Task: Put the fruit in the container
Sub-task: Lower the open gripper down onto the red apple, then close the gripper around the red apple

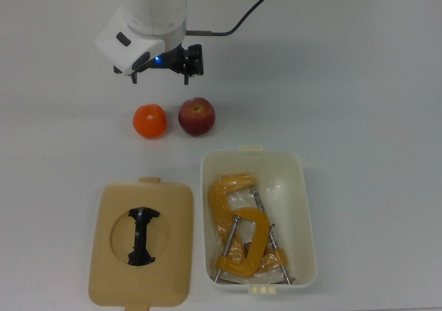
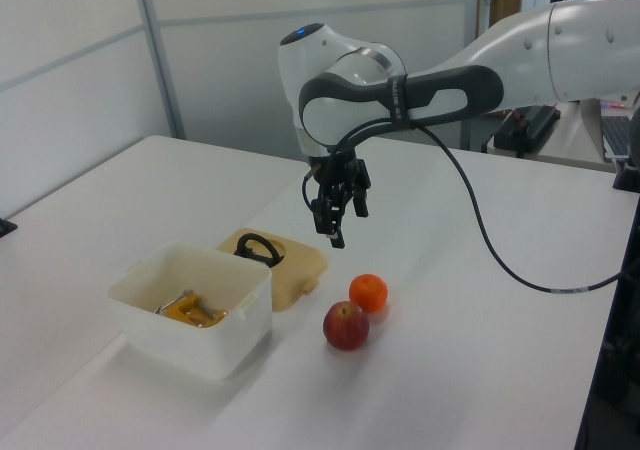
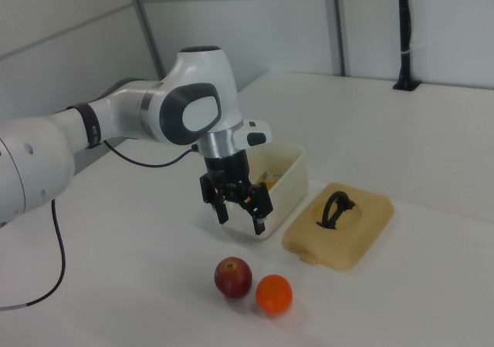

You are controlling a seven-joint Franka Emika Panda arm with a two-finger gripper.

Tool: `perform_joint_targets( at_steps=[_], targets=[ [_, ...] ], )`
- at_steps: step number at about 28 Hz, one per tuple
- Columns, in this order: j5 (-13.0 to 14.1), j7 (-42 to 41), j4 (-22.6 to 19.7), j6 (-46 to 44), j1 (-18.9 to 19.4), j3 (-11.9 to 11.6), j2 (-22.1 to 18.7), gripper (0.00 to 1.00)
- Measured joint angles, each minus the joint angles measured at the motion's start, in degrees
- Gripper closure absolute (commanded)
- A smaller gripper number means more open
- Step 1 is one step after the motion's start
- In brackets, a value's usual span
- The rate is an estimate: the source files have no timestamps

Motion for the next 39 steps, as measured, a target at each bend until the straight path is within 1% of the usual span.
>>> perform_joint_targets(
  at_steps=[3,6,9,12,13,16,19,24,27,32,39],
  targets=[
    [0.0,0.1,-0.7,0.0,0.0,0.0,-0.4,0.0],
    [0.0,0.1,-3.7,0.1,0.1,0.0,-2.2,0.0],
    [0.0,0.1,-8.1,1.9,0.2,0.2,-5.0,0.0],
    [0.0,0.1,-12.7,5.7,0.2,0.5,-7.3,0.0],
    [0.0,0.1,-15.0,7.6,0.3,0.7,-8.2,0.0],
    [0.0,0.1,-18.8,11.3,0.4,1.2,-9.3,0.0],
    [0.0,0.1,-21.9,15.7,0.7,2.3,-9.3,0.0],
    [0.0,0.1,-24.0,19.3,1.2,4.9,-8.5,0.0],
    [0.0,0.1,-24.2,21.4,1.3,5.8,-7.6,0.0],
    [0.0,0.1,-24.3,25.8,1.4,6.0,-5.2,0.0],
    [-0.4,0.1,-24.2,29.1,1.3,6.0,-2.1,0.0]
  ],
)
